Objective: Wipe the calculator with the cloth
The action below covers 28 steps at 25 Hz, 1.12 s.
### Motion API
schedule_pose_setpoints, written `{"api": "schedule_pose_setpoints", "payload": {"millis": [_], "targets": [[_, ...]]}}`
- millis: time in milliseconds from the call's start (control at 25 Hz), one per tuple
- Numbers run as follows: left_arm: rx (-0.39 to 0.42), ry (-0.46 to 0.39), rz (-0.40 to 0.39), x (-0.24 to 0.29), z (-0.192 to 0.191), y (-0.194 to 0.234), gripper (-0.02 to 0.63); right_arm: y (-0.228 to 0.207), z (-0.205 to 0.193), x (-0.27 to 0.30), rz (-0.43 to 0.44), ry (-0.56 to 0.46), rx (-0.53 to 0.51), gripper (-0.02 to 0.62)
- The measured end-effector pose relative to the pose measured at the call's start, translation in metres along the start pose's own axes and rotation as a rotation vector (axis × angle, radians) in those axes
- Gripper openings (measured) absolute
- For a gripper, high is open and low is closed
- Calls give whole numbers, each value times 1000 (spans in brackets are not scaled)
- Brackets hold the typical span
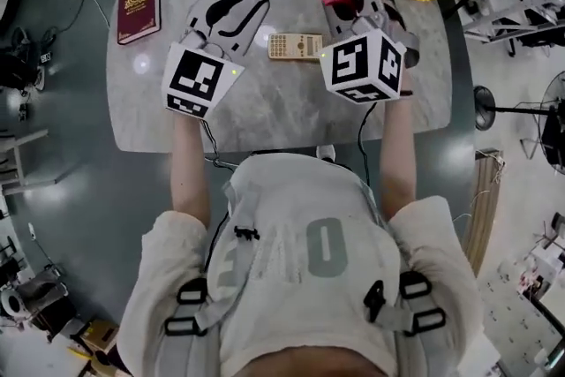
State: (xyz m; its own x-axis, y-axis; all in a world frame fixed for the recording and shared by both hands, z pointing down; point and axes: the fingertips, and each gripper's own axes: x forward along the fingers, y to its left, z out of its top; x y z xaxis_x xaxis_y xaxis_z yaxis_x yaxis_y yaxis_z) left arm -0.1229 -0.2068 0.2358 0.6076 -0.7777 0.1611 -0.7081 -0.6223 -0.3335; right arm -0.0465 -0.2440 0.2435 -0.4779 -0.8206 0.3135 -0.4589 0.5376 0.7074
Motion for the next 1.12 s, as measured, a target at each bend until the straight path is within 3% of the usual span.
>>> {"api": "schedule_pose_setpoints", "payload": {"millis": [120, 280, 600, 720, 1120], "targets": [[-61, -66, 128, -18, 29, -7, 61, -19, 6, -33, -112, -89, 158, 53], [-147, -96, 280, -34, 42, -24, 32, -23, 5, -76, -201, -175, 278, 52], [-260, -102, 531, -63, 36, -52, 21, 3, -21, -129, -218, -227, 410, 53], [-271, -106, 579, -70, 39, -59, 21, 6, -29, -140, -212, -240, 429, 53], [-266, -146, 625, -78, 57, -71, 20, -2, -29, -159, -236, -285, 410, 53]]}}
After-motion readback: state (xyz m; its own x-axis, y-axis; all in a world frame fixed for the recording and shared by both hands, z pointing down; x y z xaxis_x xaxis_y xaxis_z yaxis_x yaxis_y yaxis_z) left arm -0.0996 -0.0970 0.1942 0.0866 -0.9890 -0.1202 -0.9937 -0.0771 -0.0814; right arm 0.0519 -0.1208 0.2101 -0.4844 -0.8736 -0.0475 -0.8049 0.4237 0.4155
